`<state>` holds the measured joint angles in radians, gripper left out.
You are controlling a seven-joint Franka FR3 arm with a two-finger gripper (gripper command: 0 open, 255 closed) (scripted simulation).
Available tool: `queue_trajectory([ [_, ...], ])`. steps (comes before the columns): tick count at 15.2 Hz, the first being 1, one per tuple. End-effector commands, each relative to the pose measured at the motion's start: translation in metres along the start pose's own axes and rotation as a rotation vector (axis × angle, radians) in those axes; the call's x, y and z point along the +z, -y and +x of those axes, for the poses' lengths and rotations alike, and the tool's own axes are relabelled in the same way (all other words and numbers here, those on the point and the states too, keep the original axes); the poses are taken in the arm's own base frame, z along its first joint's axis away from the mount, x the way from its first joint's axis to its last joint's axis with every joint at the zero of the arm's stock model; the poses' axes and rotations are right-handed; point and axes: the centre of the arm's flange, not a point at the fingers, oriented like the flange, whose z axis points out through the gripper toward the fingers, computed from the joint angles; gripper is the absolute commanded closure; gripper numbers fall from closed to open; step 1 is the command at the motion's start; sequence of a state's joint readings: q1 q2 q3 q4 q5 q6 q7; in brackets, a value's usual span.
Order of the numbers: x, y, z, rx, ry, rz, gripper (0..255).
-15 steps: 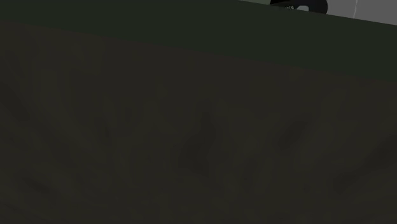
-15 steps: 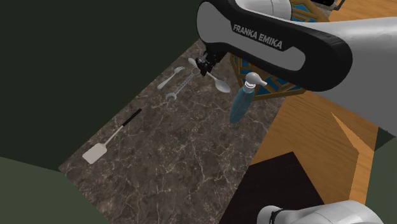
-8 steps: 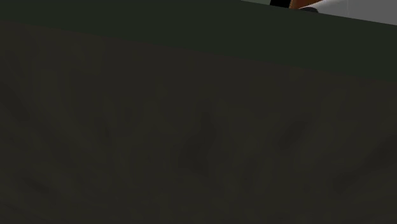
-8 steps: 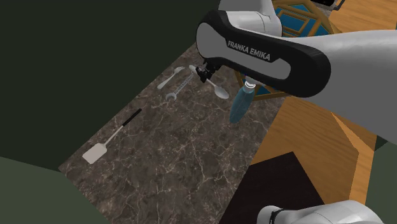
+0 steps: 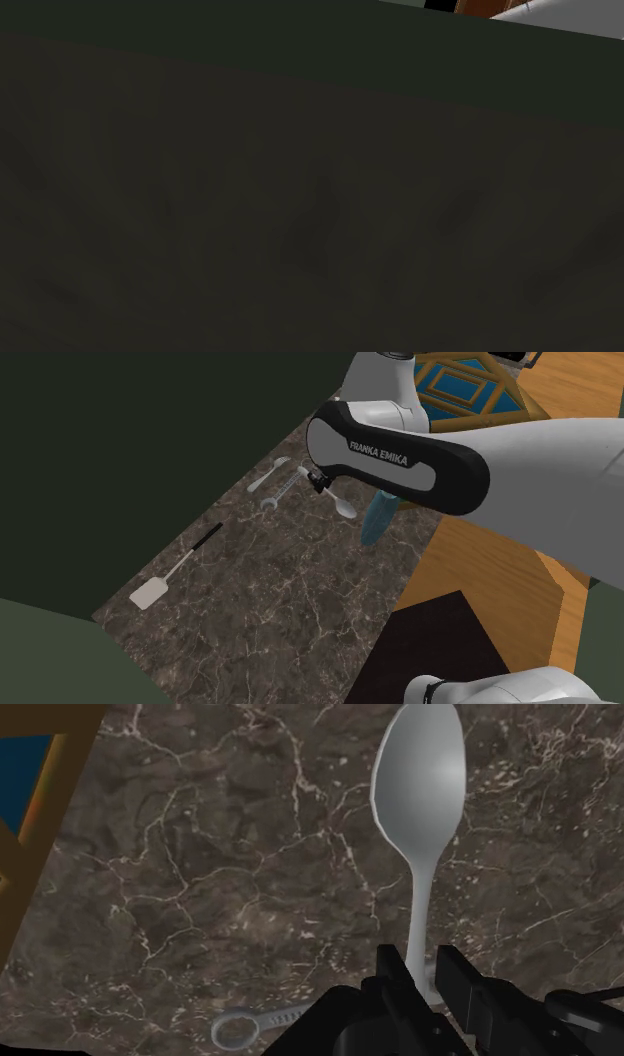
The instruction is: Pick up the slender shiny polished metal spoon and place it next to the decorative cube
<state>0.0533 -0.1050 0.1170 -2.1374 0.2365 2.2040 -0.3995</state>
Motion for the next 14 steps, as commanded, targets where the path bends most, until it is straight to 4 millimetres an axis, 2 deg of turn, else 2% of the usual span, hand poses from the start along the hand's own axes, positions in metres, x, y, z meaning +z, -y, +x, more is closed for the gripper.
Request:
queue_trajectory([
  [1,0.011,-0.002,-0.001,0.0,-0.001,0.0,255],
  [14,0.077,-0.01,-0.016,0.0,-0.001,0.0,255],
])
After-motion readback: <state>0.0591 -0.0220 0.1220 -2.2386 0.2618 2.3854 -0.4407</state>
